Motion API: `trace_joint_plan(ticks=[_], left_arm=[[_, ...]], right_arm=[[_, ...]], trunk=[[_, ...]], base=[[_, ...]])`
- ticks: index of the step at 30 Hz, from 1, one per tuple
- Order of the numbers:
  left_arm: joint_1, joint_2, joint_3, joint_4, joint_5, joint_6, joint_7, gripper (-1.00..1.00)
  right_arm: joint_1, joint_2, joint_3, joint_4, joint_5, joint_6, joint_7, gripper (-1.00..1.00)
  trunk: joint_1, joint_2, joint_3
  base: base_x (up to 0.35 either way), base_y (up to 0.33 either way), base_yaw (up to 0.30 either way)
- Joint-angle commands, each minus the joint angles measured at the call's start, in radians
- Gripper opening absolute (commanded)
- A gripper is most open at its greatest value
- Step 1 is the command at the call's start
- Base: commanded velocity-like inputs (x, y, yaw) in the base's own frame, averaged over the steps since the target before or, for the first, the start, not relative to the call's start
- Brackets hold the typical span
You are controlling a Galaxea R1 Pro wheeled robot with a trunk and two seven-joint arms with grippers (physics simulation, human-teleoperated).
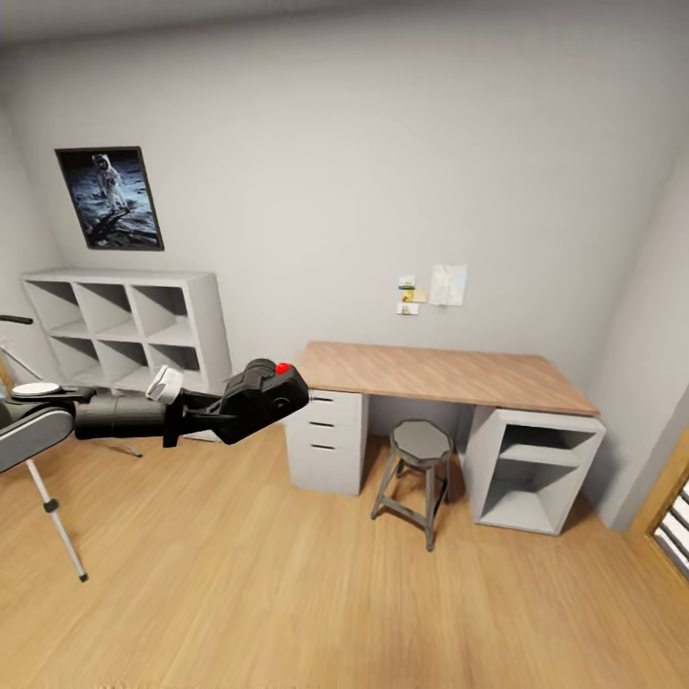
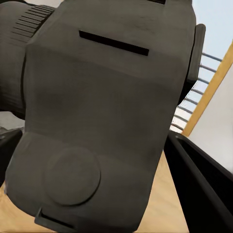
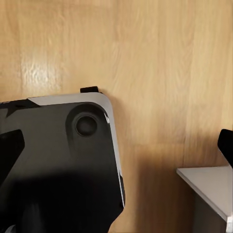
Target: Attach the digital camera to the camera tripod in the bedroom.
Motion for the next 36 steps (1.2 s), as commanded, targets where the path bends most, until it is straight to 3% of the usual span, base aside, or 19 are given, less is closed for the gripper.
trace_joint_plan(ticks=[1, 19, 36], left_arm=[[-0.003, 0.000, -0.004, 0.000, 0.012, 0.007, 0.000, -1.00], [-0.003, 0.000, -0.002, 0.000, 0.012, 0.010, 0.000, -1.00], [-0.003, 0.001, -0.002, 0.000, 0.012, 0.010, 0.000, -1.00]], right_arm=[[-0.002, 0.000, -0.005, 0.004, -0.005, -0.009, 0.002, 1.00], [-0.002, 0.000, -0.005, 0.004, -0.004, -0.009, 0.002, 1.00], [-0.002, 0.000, -0.004, 0.004, -0.004, -0.009, 0.002, 1.00]], trunk=[[0.001, -0.002, -0.002], [0.001, -0.002, -0.002], [0.001, -0.002, -0.002]], base=[[0.000, 0.000, 0.278], [0.023, 0.021, 0.278], [0.134, 0.257, 0.278]])
